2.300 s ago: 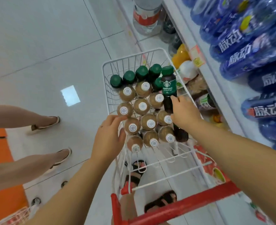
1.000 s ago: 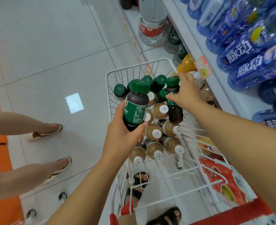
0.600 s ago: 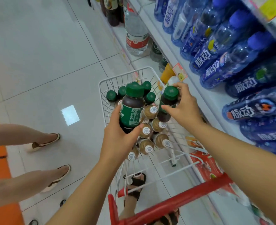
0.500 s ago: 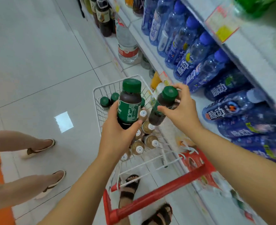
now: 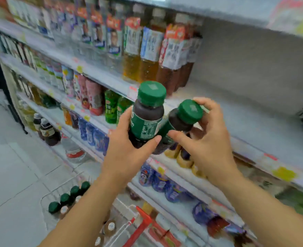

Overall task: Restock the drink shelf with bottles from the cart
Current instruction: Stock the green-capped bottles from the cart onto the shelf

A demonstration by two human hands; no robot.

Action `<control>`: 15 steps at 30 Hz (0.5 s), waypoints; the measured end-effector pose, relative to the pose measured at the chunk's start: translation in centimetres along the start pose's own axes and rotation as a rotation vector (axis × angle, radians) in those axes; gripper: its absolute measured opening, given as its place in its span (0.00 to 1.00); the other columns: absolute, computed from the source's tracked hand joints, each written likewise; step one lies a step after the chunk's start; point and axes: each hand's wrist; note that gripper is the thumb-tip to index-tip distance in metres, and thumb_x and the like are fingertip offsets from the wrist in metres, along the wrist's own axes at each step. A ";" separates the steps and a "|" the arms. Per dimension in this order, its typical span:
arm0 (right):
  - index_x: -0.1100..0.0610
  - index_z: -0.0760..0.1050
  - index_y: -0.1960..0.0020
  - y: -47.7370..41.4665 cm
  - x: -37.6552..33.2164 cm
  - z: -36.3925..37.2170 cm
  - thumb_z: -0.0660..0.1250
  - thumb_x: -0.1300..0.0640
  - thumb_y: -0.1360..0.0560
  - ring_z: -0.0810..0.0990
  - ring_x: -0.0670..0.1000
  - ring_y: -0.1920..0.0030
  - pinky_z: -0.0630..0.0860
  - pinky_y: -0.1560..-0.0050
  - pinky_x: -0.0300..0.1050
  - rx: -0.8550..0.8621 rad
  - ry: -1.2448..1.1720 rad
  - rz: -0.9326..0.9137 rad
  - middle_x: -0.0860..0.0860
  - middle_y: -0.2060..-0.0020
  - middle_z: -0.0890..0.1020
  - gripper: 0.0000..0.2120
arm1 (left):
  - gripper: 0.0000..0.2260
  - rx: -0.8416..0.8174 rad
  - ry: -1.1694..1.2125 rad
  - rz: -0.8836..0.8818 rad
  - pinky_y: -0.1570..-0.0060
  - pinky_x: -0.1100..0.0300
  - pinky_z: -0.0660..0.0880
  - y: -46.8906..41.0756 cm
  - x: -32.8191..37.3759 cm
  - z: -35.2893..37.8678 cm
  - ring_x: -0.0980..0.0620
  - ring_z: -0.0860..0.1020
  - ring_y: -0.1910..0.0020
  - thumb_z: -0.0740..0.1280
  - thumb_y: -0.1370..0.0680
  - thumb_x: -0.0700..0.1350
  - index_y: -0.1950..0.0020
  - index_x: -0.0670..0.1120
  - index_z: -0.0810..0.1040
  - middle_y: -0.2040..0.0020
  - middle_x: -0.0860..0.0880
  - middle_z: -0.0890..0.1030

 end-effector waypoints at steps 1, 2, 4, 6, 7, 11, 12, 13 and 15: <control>0.45 0.65 0.44 0.0 -1.1 -1.6 0.76 0.66 0.36 0.80 0.45 0.47 0.76 0.50 0.38 0.044 0.006 -0.044 0.43 0.49 0.79 0.31 | 0.28 -0.024 0.018 0.045 0.49 0.70 0.74 -0.5 1.2 1.1 0.65 0.76 0.45 0.73 0.30 0.38 0.35 0.55 0.67 0.44 0.62 0.78; 0.45 0.65 0.43 0.1 -2.2 -3.3 0.76 0.66 0.36 0.79 0.45 0.45 0.76 0.48 0.39 0.093 0.018 -0.098 0.43 0.48 0.78 0.31 | 0.28 -0.051 0.030 0.093 0.49 0.69 0.74 -1.0 2.4 2.5 0.64 0.77 0.45 0.73 0.30 0.38 0.36 0.55 0.67 0.45 0.62 0.78; 0.45 0.64 0.42 0.6 -3.7 -6.3 0.75 0.63 0.36 0.77 0.47 0.41 0.76 0.44 0.42 0.170 0.048 -0.166 0.47 0.44 0.77 0.30 | 0.29 -0.093 0.051 0.170 0.48 0.69 0.74 -1.7 4.4 5.1 0.63 0.76 0.43 0.73 0.30 0.39 0.34 0.54 0.66 0.42 0.61 0.77; 0.46 0.64 0.40 1.4 -4.8 -9.7 0.74 0.62 0.34 0.76 0.48 0.39 0.75 0.42 0.43 0.243 0.102 -0.238 0.48 0.42 0.75 0.30 | 0.30 -0.151 0.074 0.254 0.47 0.71 0.72 -2.0 6.6 8.2 0.64 0.74 0.41 0.73 0.29 0.38 0.34 0.58 0.64 0.40 0.62 0.74; 0.45 0.63 0.39 1.9 -5.0 -11.3 0.74 0.62 0.34 0.75 0.47 0.38 0.75 0.40 0.43 0.267 0.138 -0.257 0.47 0.42 0.75 0.30 | 0.30 -0.181 0.074 0.281 0.47 0.71 0.72 -2.0 7.3 9.7 0.64 0.73 0.40 0.72 0.28 0.37 0.35 0.61 0.63 0.41 0.66 0.74; 0.41 0.62 0.37 3.2 -3.8 -16.7 0.74 0.62 0.32 0.73 0.39 0.38 0.71 0.37 0.37 0.324 0.298 -0.240 0.32 0.41 0.72 0.33 | 0.30 -0.271 0.050 0.323 0.49 0.77 0.68 -2.2 8.5 14.9 0.71 0.71 0.42 0.72 0.28 0.36 0.39 0.63 0.62 0.44 0.75 0.71; 0.39 0.62 0.37 3.3 -3.2 -17.9 0.74 0.62 0.32 0.72 0.36 0.38 0.71 0.38 0.34 0.332 0.338 -0.224 0.28 0.43 0.71 0.33 | 0.30 -0.276 0.048 0.312 0.50 0.78 0.67 -2.4 8.5 16.0 0.73 0.70 0.43 0.72 0.28 0.37 0.39 0.64 0.62 0.45 0.73 0.71; 0.38 0.61 0.37 3.2 -2.7 -18.9 0.74 0.62 0.32 0.72 0.35 0.39 0.70 0.38 0.32 0.340 0.369 -0.201 0.26 0.44 0.70 0.34 | 0.31 -0.281 0.047 0.296 0.51 0.79 0.67 -2.5 8.4 17.0 0.75 0.70 0.44 0.72 0.28 0.37 0.40 0.65 0.61 0.45 0.72 0.72; 0.38 0.61 0.37 2.8 -1.6 -20.6 0.74 0.62 0.32 0.72 0.34 0.40 0.69 0.39 0.30 0.348 0.397 -0.150 0.29 0.43 0.70 0.34 | 0.31 -0.286 0.046 0.270 0.53 0.80 0.67 -2.9 8.2 18.6 0.78 0.69 0.46 0.72 0.28 0.37 0.41 0.66 0.60 0.45 0.70 0.70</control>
Point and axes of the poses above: each hand's wrist, its own y-axis away from the middle knuckle, its own z-axis out of the palm, x = y × z
